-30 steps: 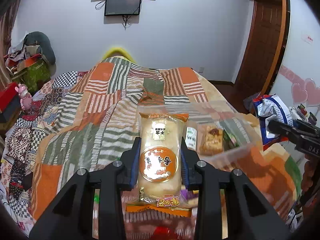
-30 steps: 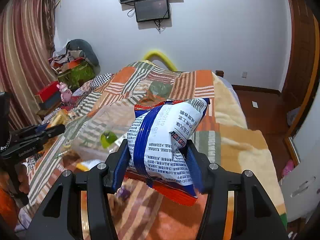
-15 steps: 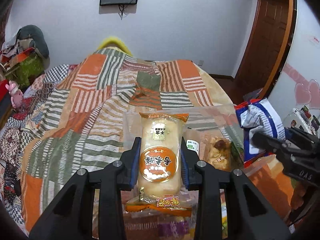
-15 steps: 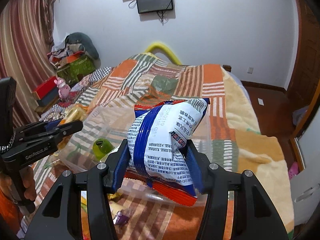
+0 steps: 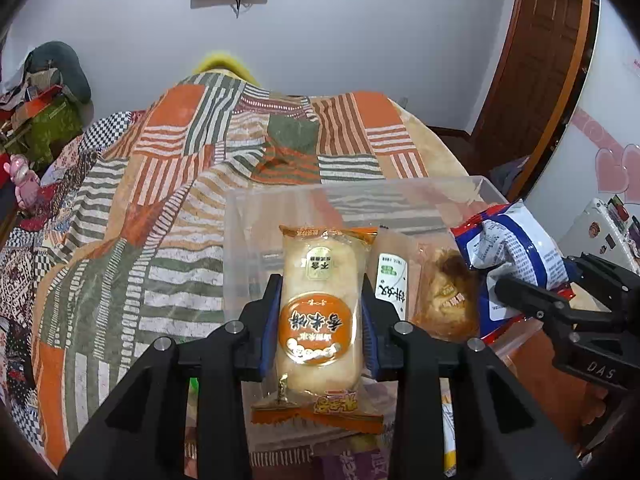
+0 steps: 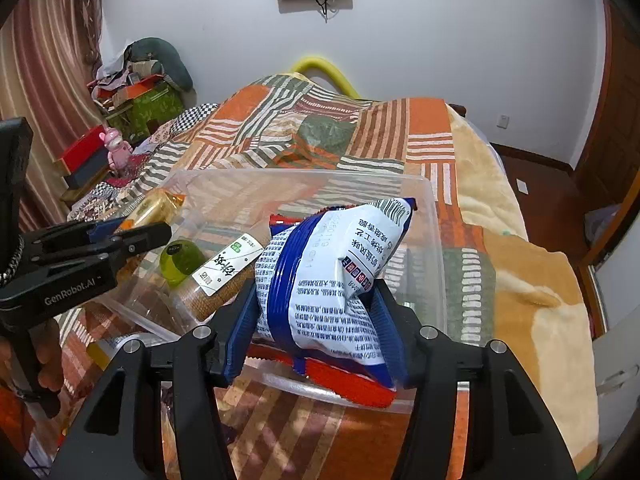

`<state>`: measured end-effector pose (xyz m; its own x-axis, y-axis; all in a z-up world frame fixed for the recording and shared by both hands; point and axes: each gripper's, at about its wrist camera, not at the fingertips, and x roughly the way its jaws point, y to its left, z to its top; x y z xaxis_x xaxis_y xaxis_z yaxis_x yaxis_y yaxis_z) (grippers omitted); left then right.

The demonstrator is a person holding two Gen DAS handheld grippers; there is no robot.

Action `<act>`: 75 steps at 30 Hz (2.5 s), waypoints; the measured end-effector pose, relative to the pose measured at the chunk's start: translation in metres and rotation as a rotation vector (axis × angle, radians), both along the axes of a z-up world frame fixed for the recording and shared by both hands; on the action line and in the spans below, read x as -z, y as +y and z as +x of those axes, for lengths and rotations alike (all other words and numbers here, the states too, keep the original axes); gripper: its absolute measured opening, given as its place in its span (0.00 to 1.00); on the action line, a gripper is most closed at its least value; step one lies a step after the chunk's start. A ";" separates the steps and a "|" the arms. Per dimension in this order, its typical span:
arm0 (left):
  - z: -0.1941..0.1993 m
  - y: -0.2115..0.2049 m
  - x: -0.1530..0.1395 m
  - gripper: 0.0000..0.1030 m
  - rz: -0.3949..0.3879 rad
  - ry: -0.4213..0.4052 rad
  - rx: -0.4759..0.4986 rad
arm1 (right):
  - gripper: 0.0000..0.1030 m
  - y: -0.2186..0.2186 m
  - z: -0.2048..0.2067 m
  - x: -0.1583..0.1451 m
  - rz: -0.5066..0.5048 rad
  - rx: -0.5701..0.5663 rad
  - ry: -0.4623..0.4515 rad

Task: Organize snacks
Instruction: 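Carry the cake with the left tool while the right tool carries the chip bag into the box, then grasp the red chip bag with the left tool while the right tool grasps the orange fried-snack bag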

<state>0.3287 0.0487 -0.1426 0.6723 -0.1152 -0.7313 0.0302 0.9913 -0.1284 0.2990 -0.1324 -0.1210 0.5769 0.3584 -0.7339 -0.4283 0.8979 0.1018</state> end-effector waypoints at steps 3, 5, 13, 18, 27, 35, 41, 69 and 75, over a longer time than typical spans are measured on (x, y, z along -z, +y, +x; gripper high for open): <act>-0.004 0.001 -0.001 0.49 -0.009 0.005 -0.006 | 0.52 -0.001 -0.003 -0.003 -0.009 0.000 -0.009; -0.009 0.002 -0.005 0.55 -0.015 -0.008 -0.014 | 0.54 -0.003 -0.006 -0.004 -0.024 0.004 -0.017; -0.042 -0.002 -0.032 0.60 0.025 -0.056 -0.009 | 0.56 -0.014 -0.024 -0.020 -0.020 0.002 -0.050; -0.073 -0.001 -0.045 0.67 0.049 -0.068 -0.009 | 0.59 -0.022 -0.045 -0.035 0.004 -0.010 -0.074; -0.142 0.005 -0.028 0.78 0.036 0.014 -0.009 | 0.62 -0.032 -0.085 -0.047 0.023 -0.026 -0.097; -0.189 -0.012 0.008 0.79 0.016 0.116 0.052 | 0.62 -0.031 -0.102 -0.039 0.026 -0.034 -0.070; -0.216 -0.028 0.022 0.85 0.057 0.108 0.091 | 0.62 -0.025 -0.109 -0.032 0.034 -0.040 -0.041; -0.199 0.070 0.051 0.86 -0.193 0.257 -0.153 | 0.62 0.012 -0.113 -0.020 0.025 -0.107 -0.019; -0.170 0.064 0.051 0.86 -0.198 0.260 -0.126 | 0.62 0.023 -0.106 -0.013 0.029 -0.125 0.002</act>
